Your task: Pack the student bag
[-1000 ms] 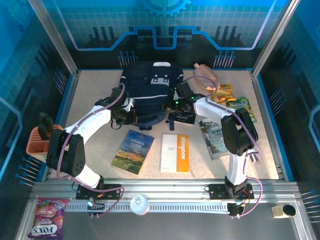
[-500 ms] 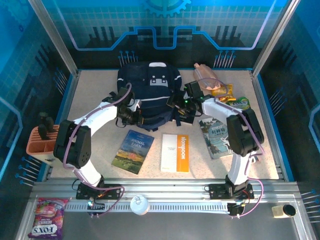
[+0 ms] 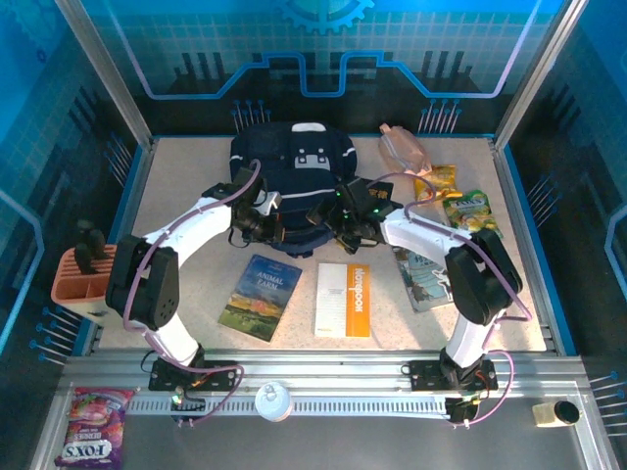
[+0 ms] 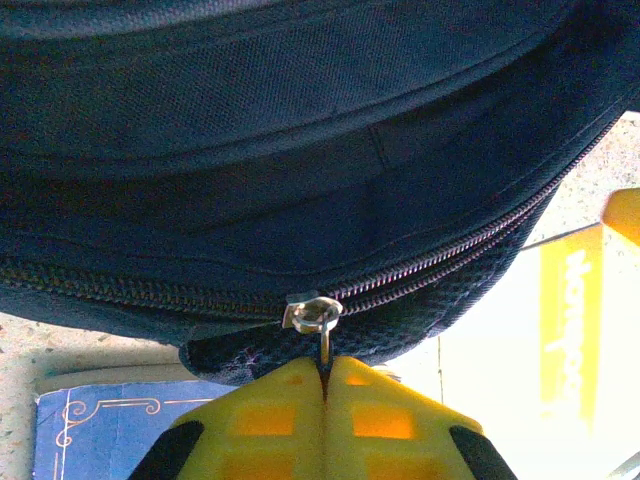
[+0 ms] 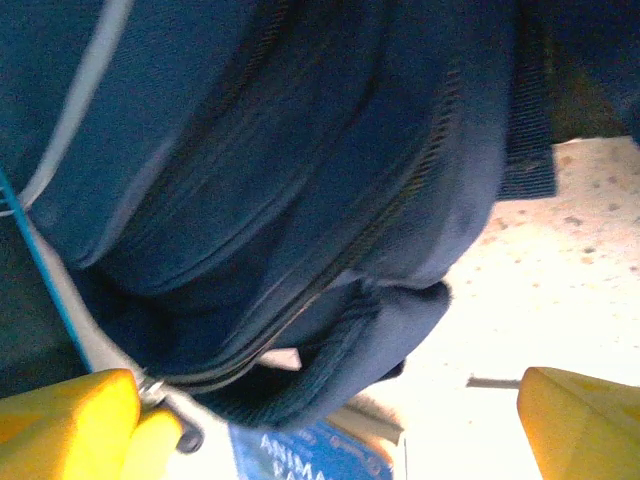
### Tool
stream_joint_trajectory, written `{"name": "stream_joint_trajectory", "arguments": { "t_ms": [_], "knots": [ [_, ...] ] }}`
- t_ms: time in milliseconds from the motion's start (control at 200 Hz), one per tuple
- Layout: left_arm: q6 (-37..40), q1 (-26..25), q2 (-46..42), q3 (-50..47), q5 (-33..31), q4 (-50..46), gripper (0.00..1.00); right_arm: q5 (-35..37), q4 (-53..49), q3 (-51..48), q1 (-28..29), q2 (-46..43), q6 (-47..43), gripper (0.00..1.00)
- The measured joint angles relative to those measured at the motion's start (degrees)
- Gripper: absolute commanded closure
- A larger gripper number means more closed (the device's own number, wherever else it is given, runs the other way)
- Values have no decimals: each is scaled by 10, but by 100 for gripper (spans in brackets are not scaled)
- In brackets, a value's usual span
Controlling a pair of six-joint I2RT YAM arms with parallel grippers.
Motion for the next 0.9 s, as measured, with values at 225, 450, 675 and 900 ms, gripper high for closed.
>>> {"name": "stream_joint_trajectory", "arguments": {
  "t_ms": [225,450,675,900],
  "knots": [
    [3,0,0,3,-2,-10,100,4,-9,71,-1,87,-12,11],
    [17,0,0,10,-19,-25,100,1,-20,88,-5,114,-33,54],
    [48,1,0,39,-48,-57,100,8,-28,87,-12,111,-60,76],
    [85,8,6,75,-102,-104,100,28,-41,87,-27,86,-109,78]
  ]
}}
